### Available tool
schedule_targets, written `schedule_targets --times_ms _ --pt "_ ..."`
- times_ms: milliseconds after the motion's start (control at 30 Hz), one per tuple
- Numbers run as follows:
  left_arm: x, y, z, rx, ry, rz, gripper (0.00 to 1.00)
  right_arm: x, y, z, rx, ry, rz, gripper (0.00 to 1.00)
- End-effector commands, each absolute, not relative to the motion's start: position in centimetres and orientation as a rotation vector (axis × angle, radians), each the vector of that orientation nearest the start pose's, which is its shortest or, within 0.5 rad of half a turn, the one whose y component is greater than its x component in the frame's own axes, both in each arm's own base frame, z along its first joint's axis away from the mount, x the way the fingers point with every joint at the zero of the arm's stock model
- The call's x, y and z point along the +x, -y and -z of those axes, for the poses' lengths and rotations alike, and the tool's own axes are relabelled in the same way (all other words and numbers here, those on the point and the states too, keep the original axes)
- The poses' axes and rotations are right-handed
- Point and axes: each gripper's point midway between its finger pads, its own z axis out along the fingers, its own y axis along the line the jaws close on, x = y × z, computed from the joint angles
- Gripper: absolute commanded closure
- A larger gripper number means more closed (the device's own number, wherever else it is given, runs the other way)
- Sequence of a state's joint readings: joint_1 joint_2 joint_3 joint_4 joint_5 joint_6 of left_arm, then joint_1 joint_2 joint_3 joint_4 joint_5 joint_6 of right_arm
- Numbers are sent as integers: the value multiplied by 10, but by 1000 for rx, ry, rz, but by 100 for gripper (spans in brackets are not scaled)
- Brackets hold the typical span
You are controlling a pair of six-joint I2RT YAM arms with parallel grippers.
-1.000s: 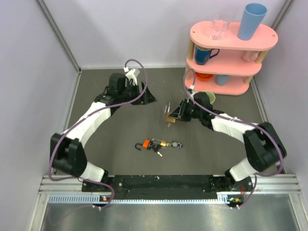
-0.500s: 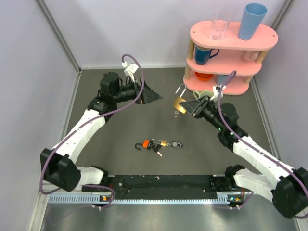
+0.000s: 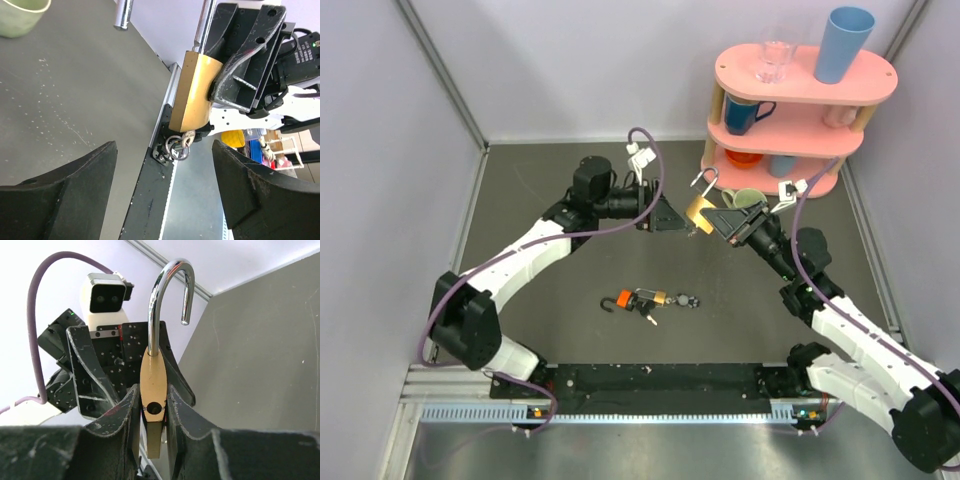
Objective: Lock with the key
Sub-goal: Pick up the lock from the center of the board.
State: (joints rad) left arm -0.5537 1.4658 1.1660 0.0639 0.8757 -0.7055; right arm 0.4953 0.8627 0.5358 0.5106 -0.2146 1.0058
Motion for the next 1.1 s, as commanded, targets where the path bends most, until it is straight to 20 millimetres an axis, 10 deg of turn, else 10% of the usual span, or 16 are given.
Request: schedule_targets --times_ms 0,500,833,1067 --pt "250 357 -324 682 -1826 1679 20 243 -219 -377 117 -1297 -1470 100" --pt "232 388 -331 819 -1763 1772 45 240 -219 -376 122 -1302 -1488 100" --pt "232 392 -333 800 -1734 1809 99 238 -221 -374 114 -1313 -1502 100" --pt "235 392 -341 771 -1702 1817 100 242 -222 -360 120 -1358 -1474 100"
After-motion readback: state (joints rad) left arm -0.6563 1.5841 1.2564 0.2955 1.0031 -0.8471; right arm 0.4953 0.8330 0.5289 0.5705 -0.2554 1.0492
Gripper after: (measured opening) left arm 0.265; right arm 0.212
